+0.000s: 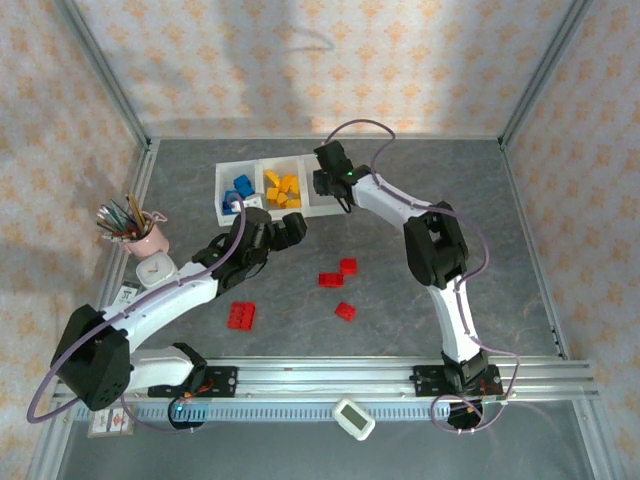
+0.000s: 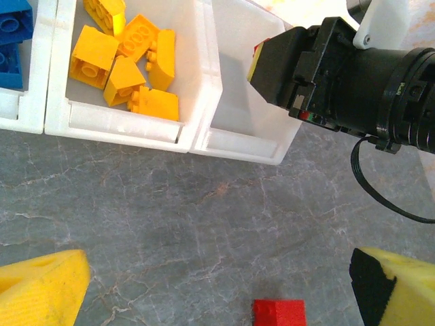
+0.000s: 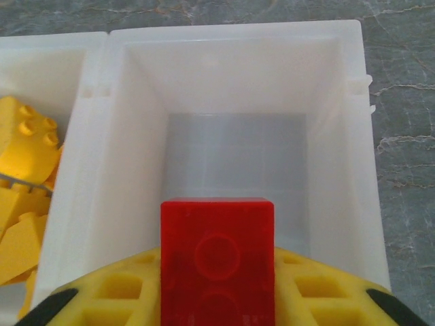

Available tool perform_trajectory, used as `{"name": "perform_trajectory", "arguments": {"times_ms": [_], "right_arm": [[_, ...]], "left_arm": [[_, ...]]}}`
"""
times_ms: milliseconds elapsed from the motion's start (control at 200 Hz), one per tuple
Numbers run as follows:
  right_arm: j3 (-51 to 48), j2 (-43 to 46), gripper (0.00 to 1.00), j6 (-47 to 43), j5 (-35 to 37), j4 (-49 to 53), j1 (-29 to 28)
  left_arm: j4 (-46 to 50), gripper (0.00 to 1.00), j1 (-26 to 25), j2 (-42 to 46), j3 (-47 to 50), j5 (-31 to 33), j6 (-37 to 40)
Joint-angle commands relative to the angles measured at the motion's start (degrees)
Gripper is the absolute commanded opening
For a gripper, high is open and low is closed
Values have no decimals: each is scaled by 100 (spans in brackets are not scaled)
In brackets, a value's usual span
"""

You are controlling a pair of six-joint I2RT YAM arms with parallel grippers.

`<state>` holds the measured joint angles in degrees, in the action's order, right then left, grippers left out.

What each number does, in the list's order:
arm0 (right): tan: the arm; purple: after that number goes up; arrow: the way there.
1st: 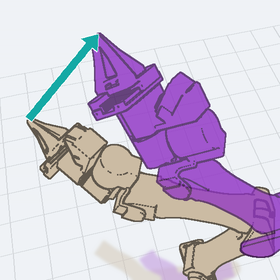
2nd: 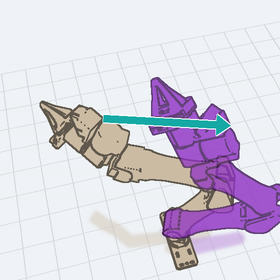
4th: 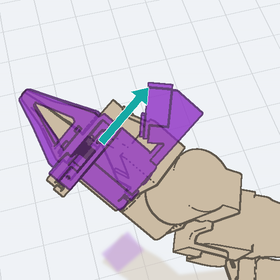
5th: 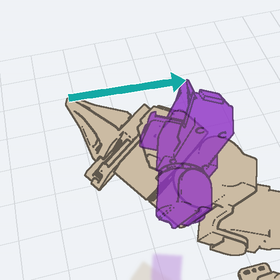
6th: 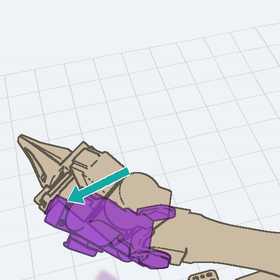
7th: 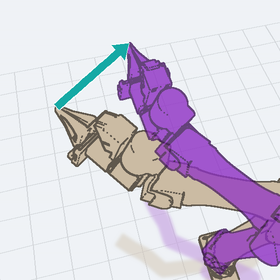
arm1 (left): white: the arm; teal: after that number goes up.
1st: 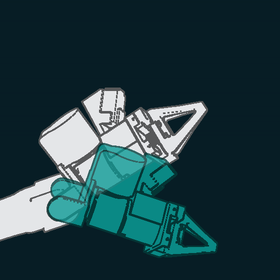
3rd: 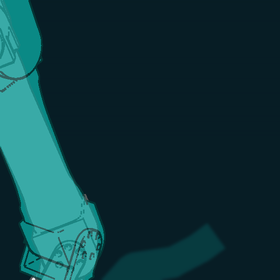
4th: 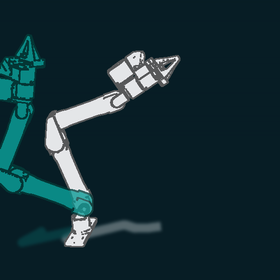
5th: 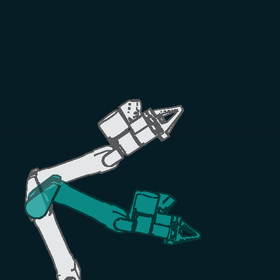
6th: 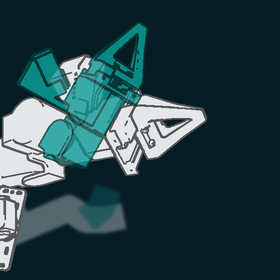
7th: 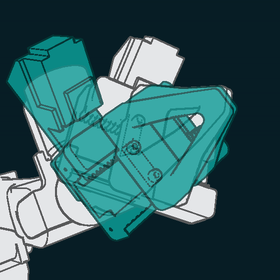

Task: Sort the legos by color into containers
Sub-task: Place the lego in the container, then pick up the lego from the center of the table.

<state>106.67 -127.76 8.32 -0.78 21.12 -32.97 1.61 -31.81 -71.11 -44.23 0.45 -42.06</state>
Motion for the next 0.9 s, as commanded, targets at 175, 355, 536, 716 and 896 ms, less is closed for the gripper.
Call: {"name": "perform_trajectory", "arguments": {"times_ms": [175,355,536,716,896], "right_arm": [[31,409,45,-158,105,120,1],[-463,964,51,-97,66,-11,1],[-1439,1749,57,169,20,-126,-8],[-2838,2568,65,583,-94,-333,-33],[-3961,3092,74,878,111,-421,-225]], "left_arm": [[-49,99,81,-112,-288,66,187],[-81,99,79,8,-221,-138,207],[-158,99,-46,292,44,-377,190],[-187,99,-163,634,419,-495,87],[-279,99,-305,894,853,-537,-44]]}}
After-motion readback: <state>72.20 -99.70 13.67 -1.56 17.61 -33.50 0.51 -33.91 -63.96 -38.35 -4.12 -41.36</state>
